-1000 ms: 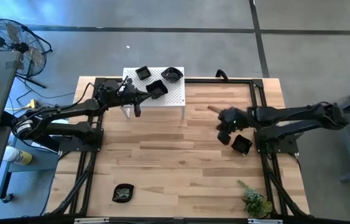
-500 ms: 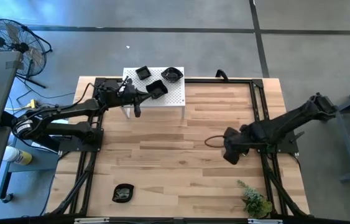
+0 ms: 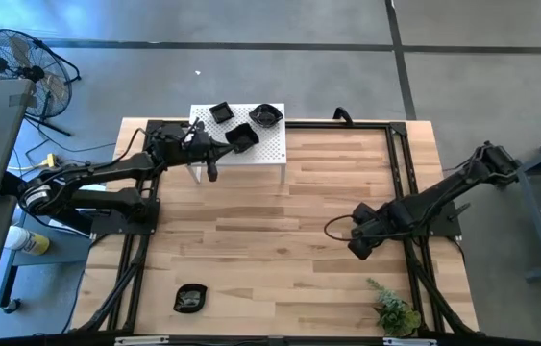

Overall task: Pick & Place Mini shaped plates
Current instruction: Stack the black distorted square plate on top of the black distorted square plates on the shelf

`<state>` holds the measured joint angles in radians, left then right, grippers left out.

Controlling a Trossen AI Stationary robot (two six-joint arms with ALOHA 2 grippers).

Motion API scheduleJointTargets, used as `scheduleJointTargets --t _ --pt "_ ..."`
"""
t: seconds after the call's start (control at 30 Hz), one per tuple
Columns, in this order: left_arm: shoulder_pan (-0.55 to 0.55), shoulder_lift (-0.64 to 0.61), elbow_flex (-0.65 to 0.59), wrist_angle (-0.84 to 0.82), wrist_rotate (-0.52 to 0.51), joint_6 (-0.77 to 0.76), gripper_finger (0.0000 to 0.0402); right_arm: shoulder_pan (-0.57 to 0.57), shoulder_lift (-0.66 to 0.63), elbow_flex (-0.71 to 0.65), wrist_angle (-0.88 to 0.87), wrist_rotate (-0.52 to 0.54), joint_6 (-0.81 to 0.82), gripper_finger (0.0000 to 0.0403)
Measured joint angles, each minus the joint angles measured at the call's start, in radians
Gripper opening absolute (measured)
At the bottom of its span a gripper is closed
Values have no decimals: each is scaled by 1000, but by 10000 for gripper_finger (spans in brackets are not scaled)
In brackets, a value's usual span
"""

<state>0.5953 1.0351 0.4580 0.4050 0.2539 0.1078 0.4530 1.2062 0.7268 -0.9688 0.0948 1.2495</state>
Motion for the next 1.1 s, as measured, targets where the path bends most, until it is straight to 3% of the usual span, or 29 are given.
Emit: scheduleJointTargets --t 0.2,0.47,0.73,1.1 --pt "0 1 0 -5 0 0 1 0 0 -22 10 -7 -16 192" --pt "0 1 0 -12 0 0 1 0 51 -83 66 -30 -45 173" --pt "0 1 0 -12 0 0 1 -1 143 -89 90 -50 -88 115" --pt "0 1 0 -12 0 0 1 -2 144 -26 112 -49 -147 5"
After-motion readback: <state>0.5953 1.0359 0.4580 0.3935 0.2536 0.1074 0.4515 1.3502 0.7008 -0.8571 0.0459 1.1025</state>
